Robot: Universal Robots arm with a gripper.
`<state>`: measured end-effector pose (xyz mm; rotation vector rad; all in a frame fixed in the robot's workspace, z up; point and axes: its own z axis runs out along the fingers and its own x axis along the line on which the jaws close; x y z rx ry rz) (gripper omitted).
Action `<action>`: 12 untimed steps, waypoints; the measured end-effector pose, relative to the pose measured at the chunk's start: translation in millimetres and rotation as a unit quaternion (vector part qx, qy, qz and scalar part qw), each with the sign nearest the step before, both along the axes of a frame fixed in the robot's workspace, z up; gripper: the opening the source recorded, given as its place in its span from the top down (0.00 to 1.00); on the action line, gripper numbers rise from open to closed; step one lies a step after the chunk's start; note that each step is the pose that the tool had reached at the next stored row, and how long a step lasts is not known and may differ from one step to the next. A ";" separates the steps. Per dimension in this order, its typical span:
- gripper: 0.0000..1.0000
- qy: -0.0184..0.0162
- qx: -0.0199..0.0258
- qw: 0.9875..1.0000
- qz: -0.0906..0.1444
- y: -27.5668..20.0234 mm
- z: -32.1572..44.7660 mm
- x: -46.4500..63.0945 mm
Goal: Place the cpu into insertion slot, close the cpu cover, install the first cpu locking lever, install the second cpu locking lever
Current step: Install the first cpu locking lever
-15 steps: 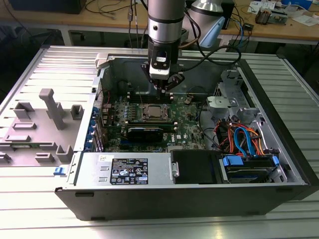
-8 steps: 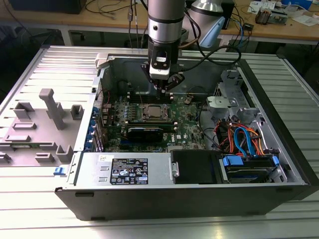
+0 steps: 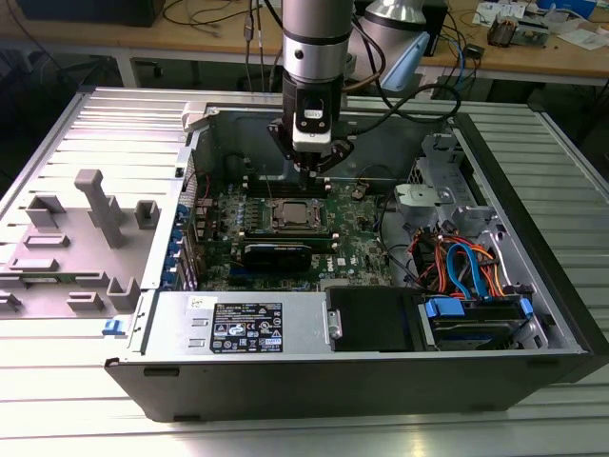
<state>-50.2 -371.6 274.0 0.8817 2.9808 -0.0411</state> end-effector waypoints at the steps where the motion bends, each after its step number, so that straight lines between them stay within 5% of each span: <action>1: 0.89 0.000 0.000 1.000 0.000 0.0 0.0 0.0; 12: 0.89 0.000 0.000 1.000 0.011 0.0 0.0 0.0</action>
